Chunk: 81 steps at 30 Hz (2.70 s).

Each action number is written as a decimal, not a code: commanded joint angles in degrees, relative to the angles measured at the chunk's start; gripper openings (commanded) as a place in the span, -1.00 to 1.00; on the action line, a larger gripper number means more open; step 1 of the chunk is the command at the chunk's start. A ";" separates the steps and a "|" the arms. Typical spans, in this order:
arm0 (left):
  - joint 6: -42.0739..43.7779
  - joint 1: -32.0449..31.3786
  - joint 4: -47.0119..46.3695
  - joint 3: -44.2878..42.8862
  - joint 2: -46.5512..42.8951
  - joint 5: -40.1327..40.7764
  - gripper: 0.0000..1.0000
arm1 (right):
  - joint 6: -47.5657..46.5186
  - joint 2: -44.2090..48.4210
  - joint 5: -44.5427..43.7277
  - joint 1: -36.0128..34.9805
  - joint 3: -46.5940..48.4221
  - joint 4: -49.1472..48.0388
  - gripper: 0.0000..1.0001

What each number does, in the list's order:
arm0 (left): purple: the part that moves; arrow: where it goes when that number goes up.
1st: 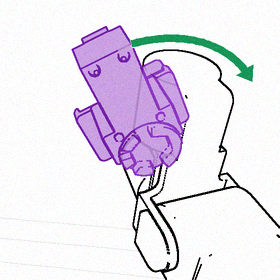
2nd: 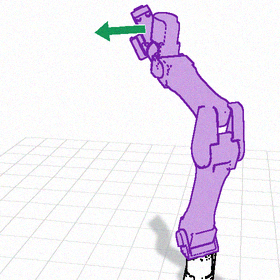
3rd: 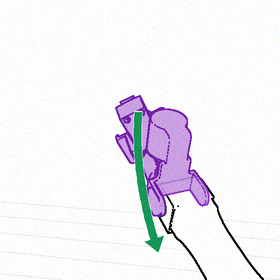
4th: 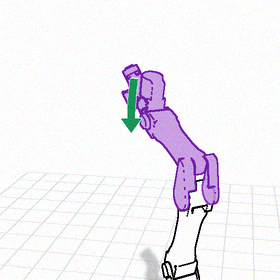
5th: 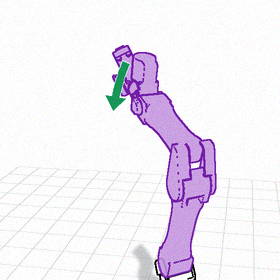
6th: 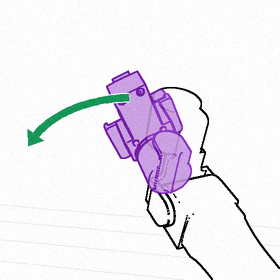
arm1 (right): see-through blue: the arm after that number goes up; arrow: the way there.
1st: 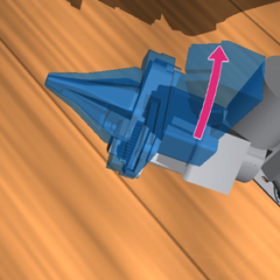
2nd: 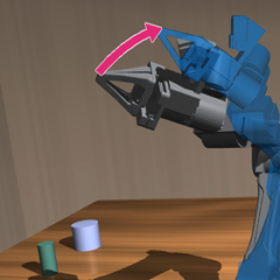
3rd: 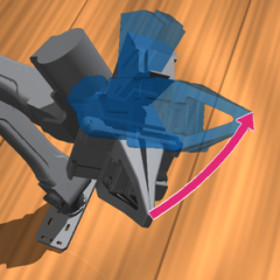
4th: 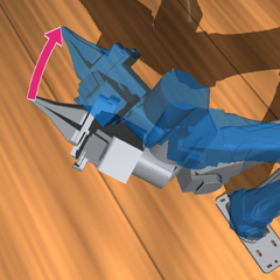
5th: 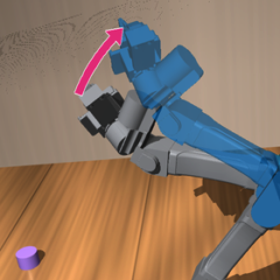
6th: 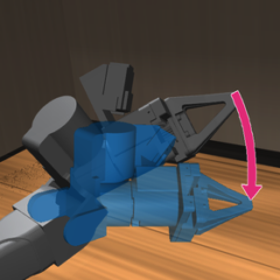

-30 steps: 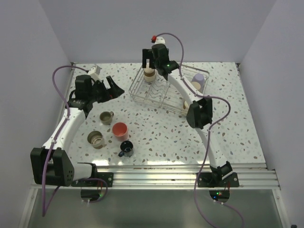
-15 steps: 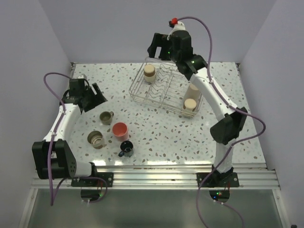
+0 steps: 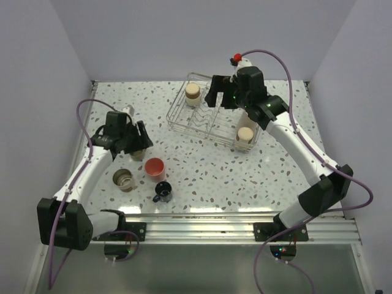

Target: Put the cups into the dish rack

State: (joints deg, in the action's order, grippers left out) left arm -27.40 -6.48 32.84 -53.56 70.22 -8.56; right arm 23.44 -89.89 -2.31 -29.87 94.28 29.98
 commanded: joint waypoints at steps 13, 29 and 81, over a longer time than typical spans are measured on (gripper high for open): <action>-3.27 -5.73 8.48 8.99 -10.71 -0.67 0.17 | -1.12 0.41 0.99 0.25 -2.96 1.31 0.97; -2.68 -11.10 8.29 -4.78 -0.61 8.64 -1.00 | 2.04 -0.72 3.62 0.16 -1.48 1.05 0.97; -50.21 3.84 -90.14 -13.68 21.54 -34.60 -1.00 | 46.87 -24.81 37.55 0.42 29.12 -28.66 0.67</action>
State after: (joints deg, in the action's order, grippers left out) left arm -77.01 -2.59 -52.73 -66.57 91.35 -43.70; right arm 71.66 -114.83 34.06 -29.67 120.49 0.21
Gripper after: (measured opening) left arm 0.036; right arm 0.853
